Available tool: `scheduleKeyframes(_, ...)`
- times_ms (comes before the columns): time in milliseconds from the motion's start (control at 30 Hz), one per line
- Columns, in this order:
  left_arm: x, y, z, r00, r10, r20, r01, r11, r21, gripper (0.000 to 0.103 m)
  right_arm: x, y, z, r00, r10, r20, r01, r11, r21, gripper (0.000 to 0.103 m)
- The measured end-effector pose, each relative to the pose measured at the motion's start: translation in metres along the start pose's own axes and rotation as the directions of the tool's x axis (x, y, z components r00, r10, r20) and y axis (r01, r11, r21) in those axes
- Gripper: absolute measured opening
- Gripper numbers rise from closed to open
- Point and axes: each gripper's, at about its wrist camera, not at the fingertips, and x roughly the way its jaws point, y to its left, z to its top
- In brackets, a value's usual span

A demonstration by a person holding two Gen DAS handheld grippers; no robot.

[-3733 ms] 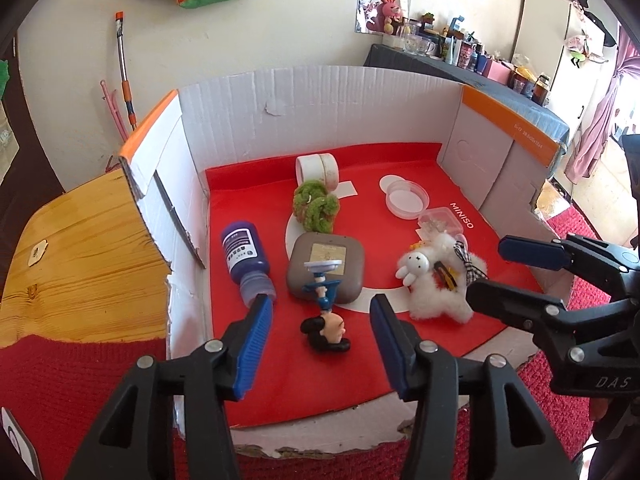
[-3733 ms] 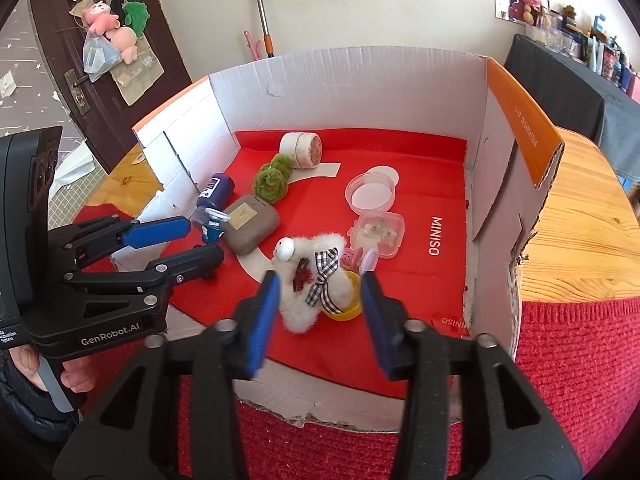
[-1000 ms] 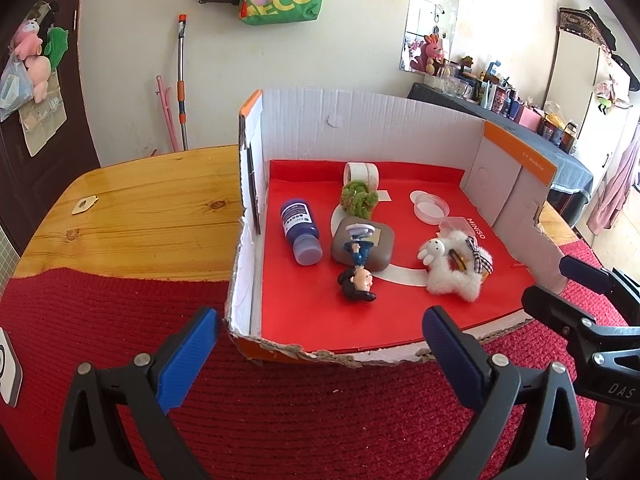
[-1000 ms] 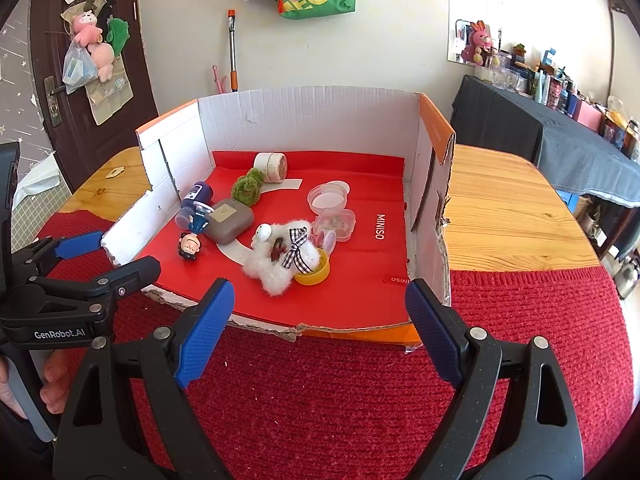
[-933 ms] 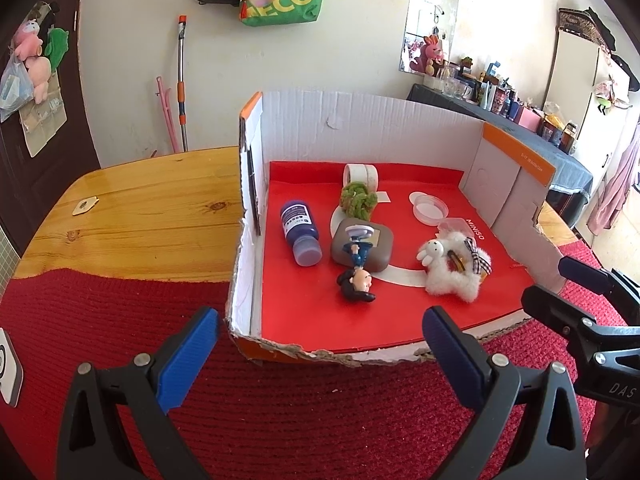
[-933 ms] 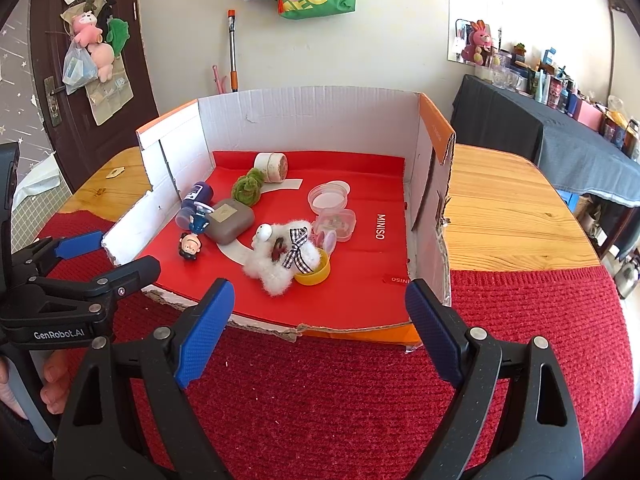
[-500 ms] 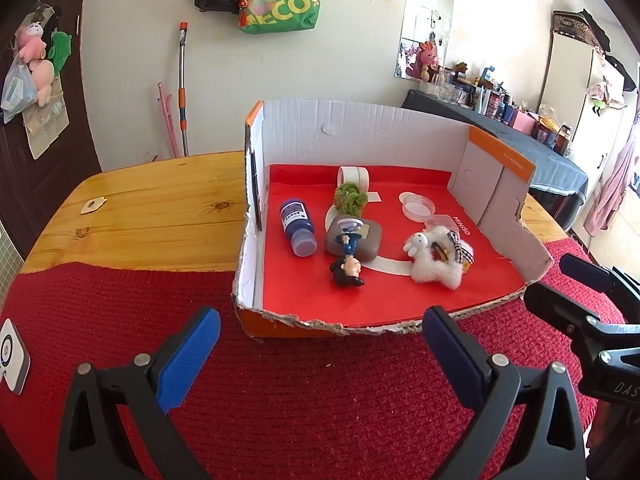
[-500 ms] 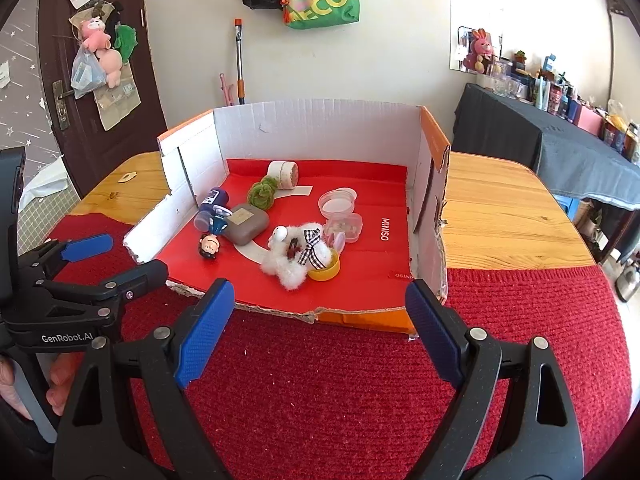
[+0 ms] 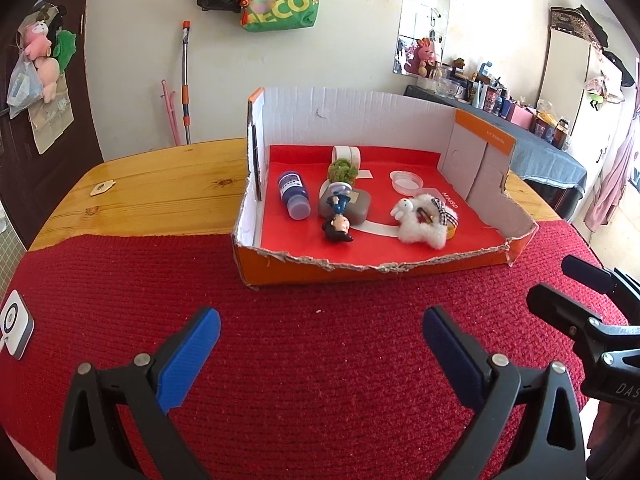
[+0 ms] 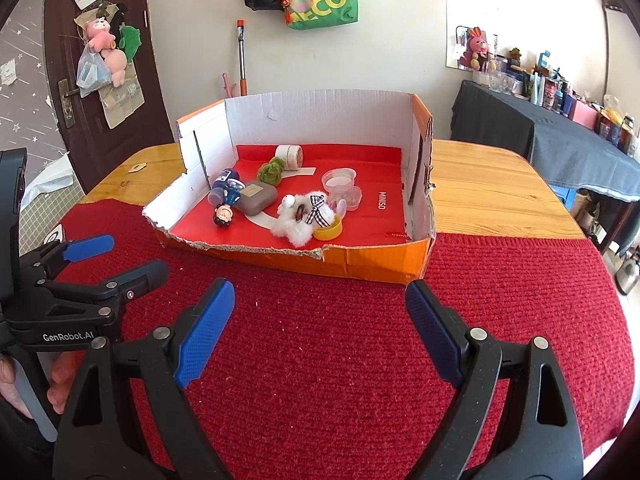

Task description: Organize objects

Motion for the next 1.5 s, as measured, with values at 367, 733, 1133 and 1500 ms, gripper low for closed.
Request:
scheduleKeyframes(367, 0.005, 0.003, -0.011, 1.0, 0.008, -0.026, -0.009, 1.0, -0.018, 0.103, 0.002, -0.003, -0.017, 1.0, 0.004, -0.028, -0.003, 1.0, 0.015, 0.089)
scheduleKeyframes(733, 0.017, 0.002, -0.017, 0.998, 0.006, -0.058, -0.007, 1.0, -0.016, 0.103, 0.013, -0.009, -0.025, 0.998, -0.002, -0.055, 0.003, 1.0, 0.028, 0.089)
scheduleKeyframes(1133, 0.028, -0.004, -0.017, 0.996, -0.015, -0.084, 0.016, 1.0, 0.001, 0.103, 0.027, -0.015, -0.029, 0.996, -0.017, -0.083, 0.02, 0.999, 0.032, 0.089)
scheduleKeyframes(1500, 0.037, -0.006, -0.02, 0.992, 0.005, -0.128, -0.005, 1.0, 0.007, 0.103, 0.039, -0.02, -0.035, 0.993, -0.032, -0.113, 0.037, 0.998, 0.042, 0.089)
